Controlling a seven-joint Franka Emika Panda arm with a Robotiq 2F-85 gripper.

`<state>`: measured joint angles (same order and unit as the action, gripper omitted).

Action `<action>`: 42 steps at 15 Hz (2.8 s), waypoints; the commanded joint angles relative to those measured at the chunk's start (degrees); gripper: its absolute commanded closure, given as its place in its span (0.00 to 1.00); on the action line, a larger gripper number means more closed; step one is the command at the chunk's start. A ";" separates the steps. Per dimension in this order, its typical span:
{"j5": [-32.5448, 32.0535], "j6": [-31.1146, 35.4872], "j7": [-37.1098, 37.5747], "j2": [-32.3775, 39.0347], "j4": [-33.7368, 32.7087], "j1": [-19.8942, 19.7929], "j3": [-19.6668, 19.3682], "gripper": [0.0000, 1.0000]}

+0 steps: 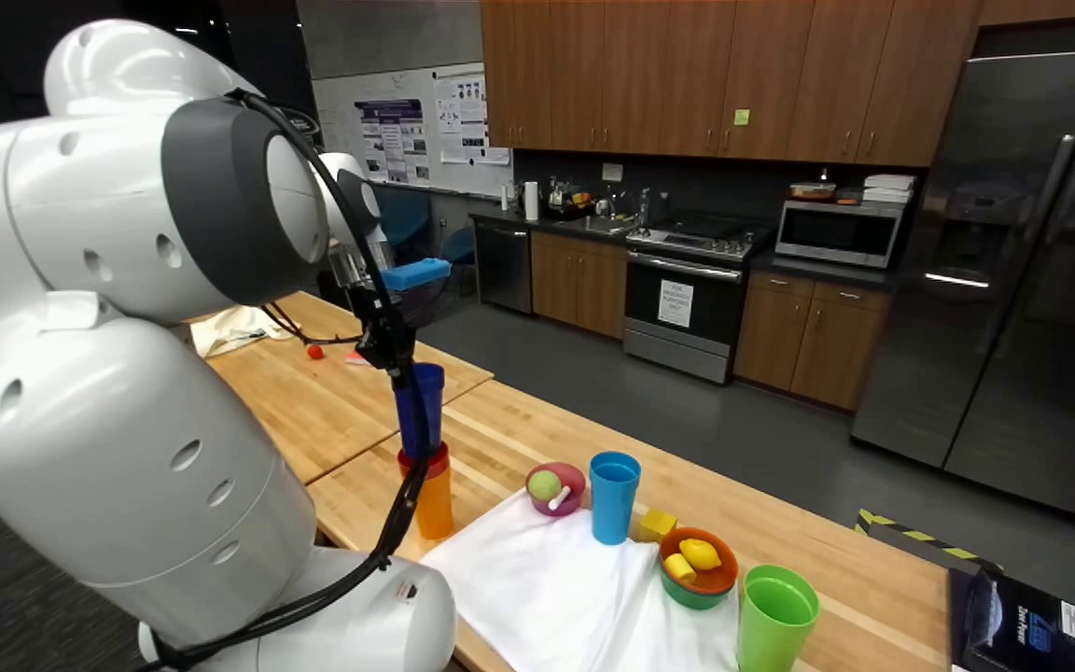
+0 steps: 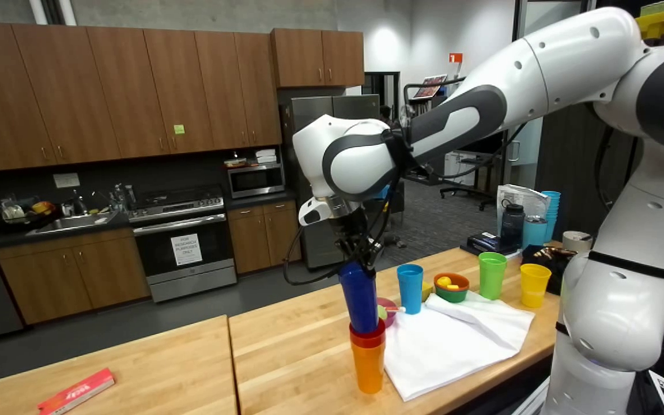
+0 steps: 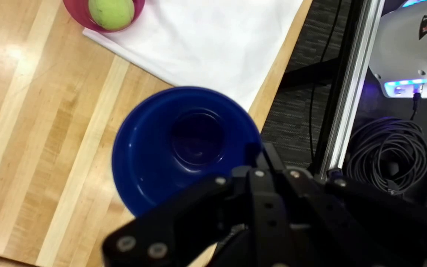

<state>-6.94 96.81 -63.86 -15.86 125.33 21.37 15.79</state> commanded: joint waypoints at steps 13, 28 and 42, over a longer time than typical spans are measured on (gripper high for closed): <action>-0.08 0.08 0.10 0.28 -0.12 0.11 0.13 0.67; 7.30 -15.30 -12.47 0.96 -1.77 -0.75 -3.86 0.00; 6.69 -18.69 -15.02 2.06 -0.90 -1.50 -3.07 0.00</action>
<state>-0.34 78.25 -78.81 -13.84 124.57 20.41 12.20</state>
